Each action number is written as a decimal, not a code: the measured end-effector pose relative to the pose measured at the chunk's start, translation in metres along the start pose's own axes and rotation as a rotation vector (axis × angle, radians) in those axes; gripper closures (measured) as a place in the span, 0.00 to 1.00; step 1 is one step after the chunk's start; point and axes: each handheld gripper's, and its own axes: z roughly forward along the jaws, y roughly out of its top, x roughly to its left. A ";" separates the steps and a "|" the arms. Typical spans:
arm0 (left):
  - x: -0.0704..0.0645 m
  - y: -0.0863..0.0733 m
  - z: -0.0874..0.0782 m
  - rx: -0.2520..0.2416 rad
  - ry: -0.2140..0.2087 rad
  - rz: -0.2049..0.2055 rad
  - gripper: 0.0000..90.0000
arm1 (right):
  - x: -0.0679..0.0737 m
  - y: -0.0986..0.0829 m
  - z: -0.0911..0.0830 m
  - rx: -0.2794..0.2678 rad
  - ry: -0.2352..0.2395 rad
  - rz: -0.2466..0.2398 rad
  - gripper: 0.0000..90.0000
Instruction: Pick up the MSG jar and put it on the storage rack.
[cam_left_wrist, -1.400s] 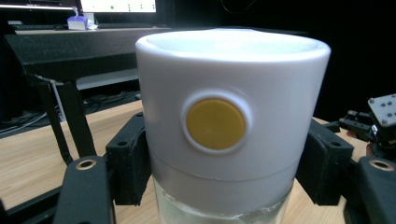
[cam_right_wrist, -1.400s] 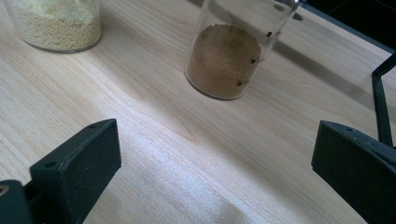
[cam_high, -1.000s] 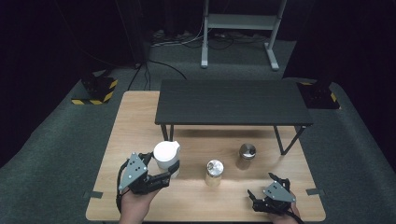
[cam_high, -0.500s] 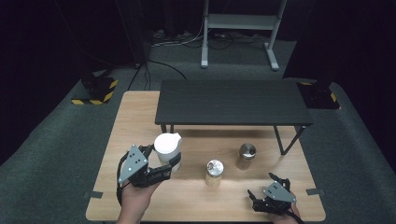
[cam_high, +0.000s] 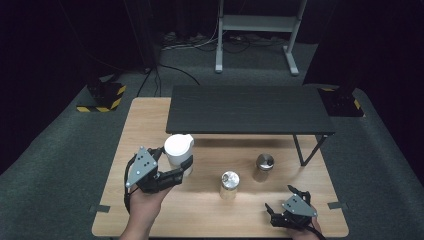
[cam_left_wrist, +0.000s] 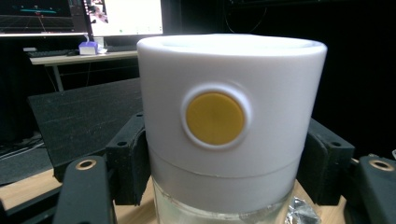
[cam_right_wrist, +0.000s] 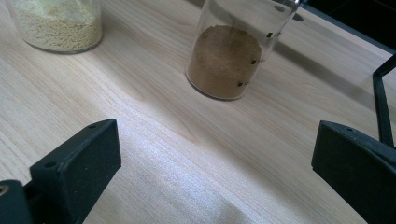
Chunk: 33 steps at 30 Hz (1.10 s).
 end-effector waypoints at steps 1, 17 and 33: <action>0.000 0.001 0.001 -0.001 0.000 -0.002 0.34 | 0.000 0.000 0.000 0.000 0.001 -0.001 0.00; 0.010 0.021 0.016 -0.014 0.005 -0.001 0.34 | 0.000 0.000 0.000 -0.002 0.000 0.002 0.00; 0.014 0.033 0.033 -0.040 0.004 -0.001 0.34 | -0.001 0.000 -0.001 -0.008 0.003 0.005 0.00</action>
